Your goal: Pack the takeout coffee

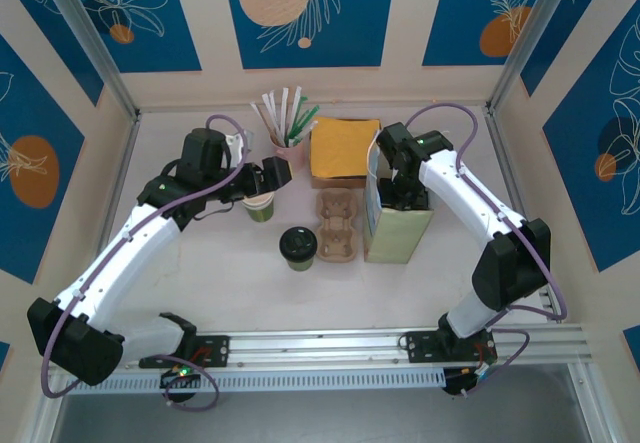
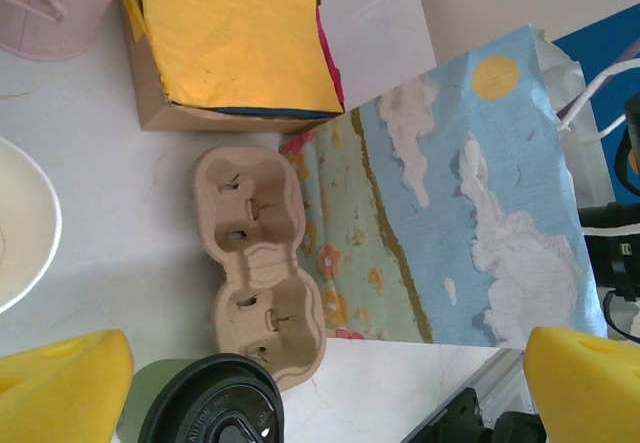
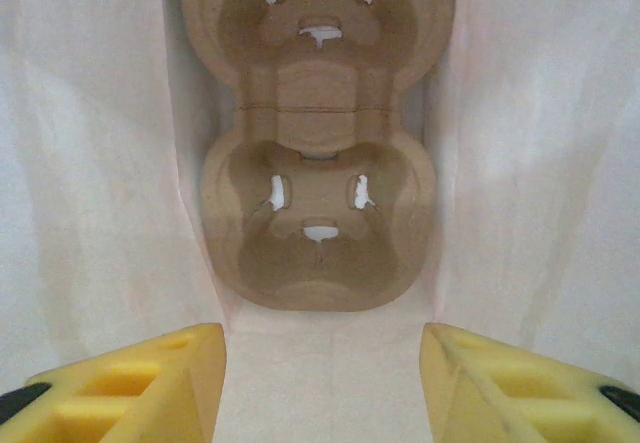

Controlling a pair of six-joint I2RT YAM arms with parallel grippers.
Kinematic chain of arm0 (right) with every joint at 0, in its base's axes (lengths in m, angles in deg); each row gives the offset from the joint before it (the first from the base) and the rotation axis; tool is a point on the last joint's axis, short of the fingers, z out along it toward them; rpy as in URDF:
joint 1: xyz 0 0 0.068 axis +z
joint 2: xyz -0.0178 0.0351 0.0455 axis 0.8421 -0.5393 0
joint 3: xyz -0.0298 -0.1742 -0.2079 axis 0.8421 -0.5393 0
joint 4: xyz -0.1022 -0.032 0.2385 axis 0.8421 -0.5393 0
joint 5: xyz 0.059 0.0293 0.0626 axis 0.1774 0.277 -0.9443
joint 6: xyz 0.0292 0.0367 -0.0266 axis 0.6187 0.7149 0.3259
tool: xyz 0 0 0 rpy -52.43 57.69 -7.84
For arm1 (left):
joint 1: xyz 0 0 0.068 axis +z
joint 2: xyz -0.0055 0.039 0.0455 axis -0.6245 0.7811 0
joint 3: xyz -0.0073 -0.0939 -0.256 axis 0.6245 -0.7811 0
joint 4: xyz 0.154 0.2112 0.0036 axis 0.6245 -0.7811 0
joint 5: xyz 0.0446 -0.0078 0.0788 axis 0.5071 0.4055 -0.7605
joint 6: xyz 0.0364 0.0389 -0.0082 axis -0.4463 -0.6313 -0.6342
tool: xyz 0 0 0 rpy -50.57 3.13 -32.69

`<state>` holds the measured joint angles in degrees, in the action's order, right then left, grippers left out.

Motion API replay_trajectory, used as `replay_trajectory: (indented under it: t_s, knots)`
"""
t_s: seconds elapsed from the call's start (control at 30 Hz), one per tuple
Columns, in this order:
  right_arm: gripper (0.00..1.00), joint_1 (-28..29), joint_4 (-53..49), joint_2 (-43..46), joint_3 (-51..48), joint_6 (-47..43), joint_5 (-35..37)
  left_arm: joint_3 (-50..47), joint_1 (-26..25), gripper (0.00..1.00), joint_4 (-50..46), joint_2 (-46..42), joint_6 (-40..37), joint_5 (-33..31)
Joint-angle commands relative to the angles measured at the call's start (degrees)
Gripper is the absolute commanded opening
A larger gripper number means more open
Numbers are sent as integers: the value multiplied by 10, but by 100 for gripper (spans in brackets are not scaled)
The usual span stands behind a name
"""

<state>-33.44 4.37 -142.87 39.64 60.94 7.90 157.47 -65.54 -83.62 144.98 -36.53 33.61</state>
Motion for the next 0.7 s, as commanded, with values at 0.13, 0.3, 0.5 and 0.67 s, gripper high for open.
replay_trajectory:
  t_s: [0.13,0.3,0.5,0.67]
  knots:
    - [54,-2,-14,14,19,14,6,2,-14,100,18,2,-7,16]
    - [54,-3,-16,14,25,15,5,4,-18,100,19,4,-9,16]
    - [54,-3,-20,16,35,14,9,5,-21,100,19,7,-10,16]
    - [54,-3,-24,16,44,15,10,6,-22,100,19,7,-12,15]
